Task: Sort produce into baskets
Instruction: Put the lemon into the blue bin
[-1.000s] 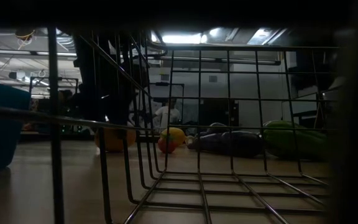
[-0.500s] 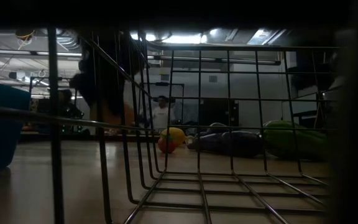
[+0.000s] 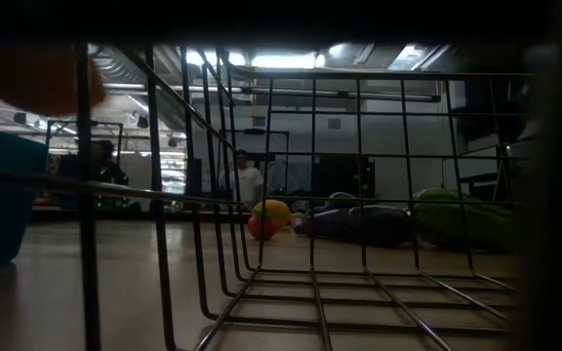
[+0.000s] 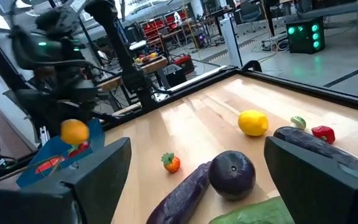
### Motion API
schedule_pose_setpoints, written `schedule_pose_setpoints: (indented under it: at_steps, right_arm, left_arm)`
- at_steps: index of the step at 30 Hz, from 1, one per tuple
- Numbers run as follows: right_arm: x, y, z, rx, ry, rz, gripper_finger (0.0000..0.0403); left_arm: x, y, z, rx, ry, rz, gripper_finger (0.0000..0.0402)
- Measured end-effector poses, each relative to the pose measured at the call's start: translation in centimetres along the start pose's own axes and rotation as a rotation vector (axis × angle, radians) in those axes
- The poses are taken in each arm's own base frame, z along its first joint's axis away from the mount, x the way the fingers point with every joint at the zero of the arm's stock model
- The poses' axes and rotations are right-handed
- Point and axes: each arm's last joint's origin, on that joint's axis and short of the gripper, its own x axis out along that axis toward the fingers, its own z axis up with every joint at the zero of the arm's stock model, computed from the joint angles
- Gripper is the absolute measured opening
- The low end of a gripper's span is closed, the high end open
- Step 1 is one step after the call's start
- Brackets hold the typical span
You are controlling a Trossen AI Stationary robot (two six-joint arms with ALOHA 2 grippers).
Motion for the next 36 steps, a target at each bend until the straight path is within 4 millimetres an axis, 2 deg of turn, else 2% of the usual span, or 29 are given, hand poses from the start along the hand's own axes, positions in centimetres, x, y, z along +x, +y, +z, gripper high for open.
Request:
schedule_pose_setpoints:
  at_steps: [8, 16, 27, 36]
  right_arm:
    - [0.0, 0.0, 0.0, -0.001, 0.005, -0.002, 0.0365]
    - [0.0, 0.0, 0.0, -0.001, 0.005, -0.002, 0.0365]
    - [0.0, 0.0, 0.0, -0.001, 0.003, -0.002, 0.0365]
    - [0.0, 0.0, 0.0, -0.001, 0.003, -0.002, 0.0365]
  left_arm:
    - [1.4, -1.5, -5.1, 0.057, 0.082, 0.028, 0.0240]
    - [2.1, -1.9, -8.4, 0.122, 0.129, 0.050, 0.0240]
    - [2.9, -1.3, -9.5, 0.111, 0.129, 0.104, 0.0243]
    - [2.9, -1.1, -9.4, 0.119, 0.131, 0.116, 0.0335]
